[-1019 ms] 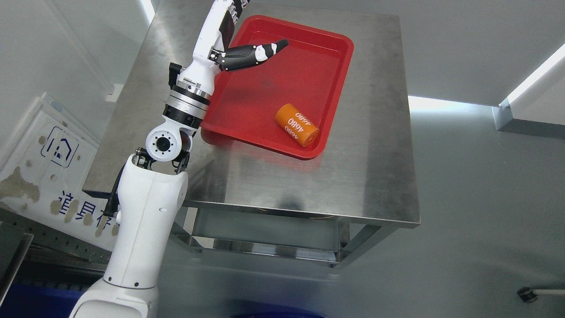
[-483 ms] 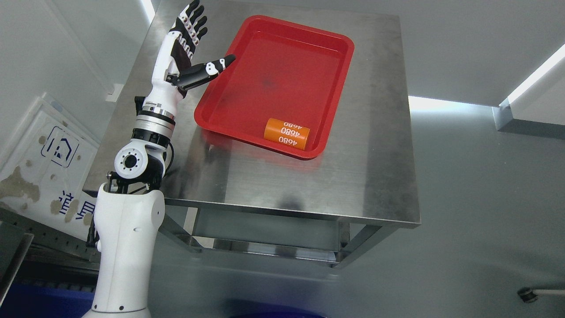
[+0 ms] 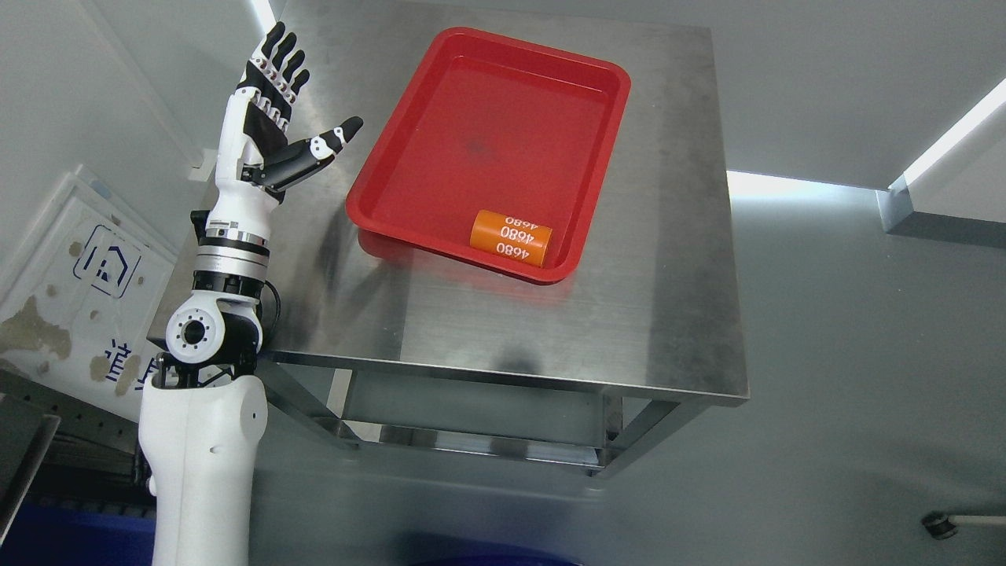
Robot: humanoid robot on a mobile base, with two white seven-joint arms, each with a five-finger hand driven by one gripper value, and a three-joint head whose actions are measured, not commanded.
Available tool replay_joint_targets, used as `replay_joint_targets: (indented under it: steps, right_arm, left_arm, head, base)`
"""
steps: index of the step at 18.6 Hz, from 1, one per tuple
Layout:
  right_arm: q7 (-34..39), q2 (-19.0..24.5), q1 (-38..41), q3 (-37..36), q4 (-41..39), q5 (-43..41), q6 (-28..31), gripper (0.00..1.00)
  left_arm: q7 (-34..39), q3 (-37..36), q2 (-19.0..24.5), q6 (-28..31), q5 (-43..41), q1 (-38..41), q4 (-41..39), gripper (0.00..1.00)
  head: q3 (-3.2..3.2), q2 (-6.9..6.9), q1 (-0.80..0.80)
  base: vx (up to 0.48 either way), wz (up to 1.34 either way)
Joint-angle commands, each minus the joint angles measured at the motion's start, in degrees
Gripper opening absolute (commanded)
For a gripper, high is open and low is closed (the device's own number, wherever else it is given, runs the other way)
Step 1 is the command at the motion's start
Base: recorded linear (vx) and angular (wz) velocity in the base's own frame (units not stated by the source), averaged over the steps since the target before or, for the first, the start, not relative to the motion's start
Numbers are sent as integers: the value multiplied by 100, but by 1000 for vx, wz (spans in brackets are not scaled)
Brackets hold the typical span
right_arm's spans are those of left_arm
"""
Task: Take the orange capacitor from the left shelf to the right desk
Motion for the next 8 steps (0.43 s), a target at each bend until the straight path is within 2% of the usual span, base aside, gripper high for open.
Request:
replay_joint_targets:
  steps: [1,8]
  right_arm:
    - [-1,-100,193,-62,-132,0,3,100]
    - [8,-100,193,-62,-132,0,3,100]
  left_arm:
    - [66,192,100,23,-195,293,-270,100]
    - [119,8,100,41,-258,310,-270,100]
  head:
    - [0,0,0]
    - [0,0,0]
  base:
    - [0,0]
    - [0,0]
